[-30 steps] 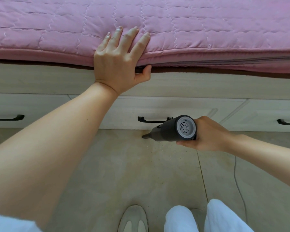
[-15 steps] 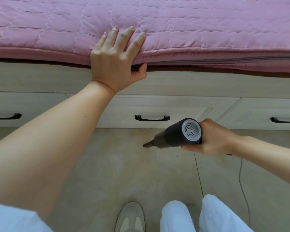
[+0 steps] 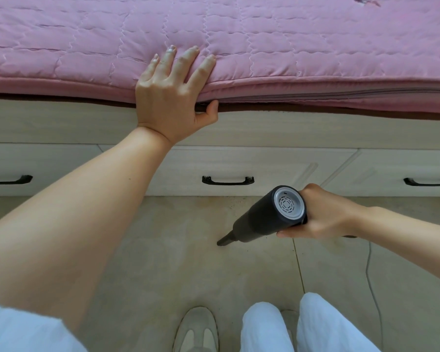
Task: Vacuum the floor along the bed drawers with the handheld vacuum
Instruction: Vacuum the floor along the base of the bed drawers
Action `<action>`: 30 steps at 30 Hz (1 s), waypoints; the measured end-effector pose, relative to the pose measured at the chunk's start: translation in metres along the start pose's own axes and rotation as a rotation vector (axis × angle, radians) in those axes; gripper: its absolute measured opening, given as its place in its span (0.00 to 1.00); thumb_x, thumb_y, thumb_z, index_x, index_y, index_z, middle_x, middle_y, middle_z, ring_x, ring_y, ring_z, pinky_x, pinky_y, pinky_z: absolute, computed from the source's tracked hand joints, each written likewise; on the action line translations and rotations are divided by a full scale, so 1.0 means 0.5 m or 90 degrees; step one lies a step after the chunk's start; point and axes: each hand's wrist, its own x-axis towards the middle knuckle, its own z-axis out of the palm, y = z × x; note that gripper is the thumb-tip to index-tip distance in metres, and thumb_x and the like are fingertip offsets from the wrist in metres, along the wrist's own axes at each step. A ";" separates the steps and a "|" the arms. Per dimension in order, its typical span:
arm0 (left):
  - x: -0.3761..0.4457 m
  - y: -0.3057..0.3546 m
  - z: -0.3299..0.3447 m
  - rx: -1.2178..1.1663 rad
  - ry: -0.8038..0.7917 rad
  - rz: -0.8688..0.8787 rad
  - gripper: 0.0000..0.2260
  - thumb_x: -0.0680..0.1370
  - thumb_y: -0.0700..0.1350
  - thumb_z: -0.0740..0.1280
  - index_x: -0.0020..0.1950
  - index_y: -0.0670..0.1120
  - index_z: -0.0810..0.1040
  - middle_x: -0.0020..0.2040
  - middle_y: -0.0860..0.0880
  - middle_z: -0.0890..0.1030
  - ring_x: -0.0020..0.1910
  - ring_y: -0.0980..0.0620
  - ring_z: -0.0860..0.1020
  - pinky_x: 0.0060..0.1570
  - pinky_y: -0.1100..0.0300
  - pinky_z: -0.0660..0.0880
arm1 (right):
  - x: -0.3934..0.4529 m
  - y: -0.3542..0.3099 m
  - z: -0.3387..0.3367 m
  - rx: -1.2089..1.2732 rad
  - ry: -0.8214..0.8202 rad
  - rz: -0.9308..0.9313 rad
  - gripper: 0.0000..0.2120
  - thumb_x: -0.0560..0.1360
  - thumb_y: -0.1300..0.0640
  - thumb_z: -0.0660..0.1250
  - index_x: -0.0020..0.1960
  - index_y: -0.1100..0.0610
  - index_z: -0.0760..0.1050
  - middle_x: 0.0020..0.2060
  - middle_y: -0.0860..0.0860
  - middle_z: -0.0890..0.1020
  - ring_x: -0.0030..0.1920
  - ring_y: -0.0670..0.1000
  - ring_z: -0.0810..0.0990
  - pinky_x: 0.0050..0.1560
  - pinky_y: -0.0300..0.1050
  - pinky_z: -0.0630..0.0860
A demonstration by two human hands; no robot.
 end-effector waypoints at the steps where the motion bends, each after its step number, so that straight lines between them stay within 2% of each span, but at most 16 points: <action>1: 0.000 0.000 0.000 0.000 0.001 0.001 0.26 0.76 0.60 0.62 0.70 0.50 0.78 0.65 0.45 0.80 0.62 0.36 0.80 0.59 0.41 0.77 | -0.002 -0.002 -0.002 0.002 -0.007 0.001 0.13 0.67 0.48 0.76 0.36 0.39 0.71 0.31 0.31 0.77 0.37 0.36 0.77 0.37 0.29 0.69; 4: 0.001 0.001 -0.001 -0.002 -0.001 0.001 0.26 0.76 0.60 0.62 0.70 0.50 0.78 0.65 0.45 0.80 0.62 0.36 0.80 0.59 0.41 0.77 | -0.005 -0.005 -0.006 0.011 -0.022 -0.010 0.14 0.67 0.49 0.76 0.36 0.38 0.70 0.32 0.32 0.78 0.37 0.37 0.78 0.36 0.29 0.69; 8: 0.002 0.002 -0.001 -0.001 0.003 0.001 0.26 0.76 0.60 0.62 0.69 0.50 0.78 0.65 0.45 0.81 0.62 0.36 0.80 0.59 0.41 0.78 | -0.011 -0.002 -0.006 0.024 -0.038 -0.006 0.10 0.65 0.46 0.74 0.38 0.44 0.73 0.33 0.38 0.79 0.38 0.40 0.78 0.37 0.33 0.72; 11: 0.002 0.002 -0.003 0.000 0.002 0.002 0.25 0.76 0.60 0.62 0.69 0.50 0.78 0.65 0.44 0.81 0.62 0.36 0.80 0.58 0.41 0.78 | -0.019 -0.003 -0.005 0.029 -0.049 -0.004 0.11 0.65 0.46 0.74 0.36 0.38 0.71 0.32 0.36 0.78 0.37 0.39 0.78 0.36 0.33 0.71; 15: 0.000 0.003 -0.003 0.002 0.005 0.001 0.25 0.75 0.60 0.63 0.69 0.50 0.79 0.64 0.45 0.81 0.61 0.36 0.80 0.58 0.41 0.78 | -0.020 -0.013 -0.001 0.049 -0.062 -0.017 0.17 0.65 0.50 0.77 0.38 0.32 0.71 0.35 0.33 0.79 0.40 0.37 0.79 0.38 0.29 0.70; 17: 0.002 0.004 -0.002 0.004 0.007 0.002 0.25 0.75 0.60 0.63 0.69 0.50 0.79 0.64 0.45 0.81 0.61 0.37 0.80 0.58 0.41 0.78 | -0.019 -0.016 0.002 0.058 -0.069 -0.017 0.15 0.64 0.49 0.76 0.39 0.34 0.71 0.36 0.34 0.80 0.41 0.38 0.79 0.38 0.31 0.71; 21: 0.002 0.003 -0.003 -0.001 0.010 0.000 0.25 0.75 0.60 0.63 0.68 0.49 0.79 0.64 0.44 0.81 0.61 0.36 0.80 0.58 0.41 0.79 | -0.013 -0.020 0.014 0.066 -0.111 -0.019 0.10 0.64 0.45 0.74 0.41 0.44 0.75 0.36 0.41 0.81 0.39 0.43 0.80 0.40 0.43 0.77; 25: 0.001 0.004 -0.003 -0.007 0.006 -0.003 0.25 0.76 0.60 0.62 0.69 0.50 0.79 0.64 0.45 0.81 0.61 0.37 0.80 0.58 0.41 0.78 | -0.007 -0.032 0.024 0.084 -0.166 -0.032 0.08 0.65 0.48 0.75 0.39 0.43 0.75 0.35 0.38 0.81 0.38 0.40 0.80 0.37 0.35 0.73; 30: 0.002 0.005 -0.004 -0.011 0.005 -0.002 0.25 0.76 0.60 0.63 0.69 0.49 0.79 0.64 0.45 0.81 0.62 0.37 0.80 0.58 0.41 0.78 | 0.006 -0.042 0.039 0.056 -0.153 -0.034 0.10 0.66 0.46 0.74 0.42 0.48 0.76 0.34 0.43 0.81 0.37 0.43 0.80 0.37 0.43 0.76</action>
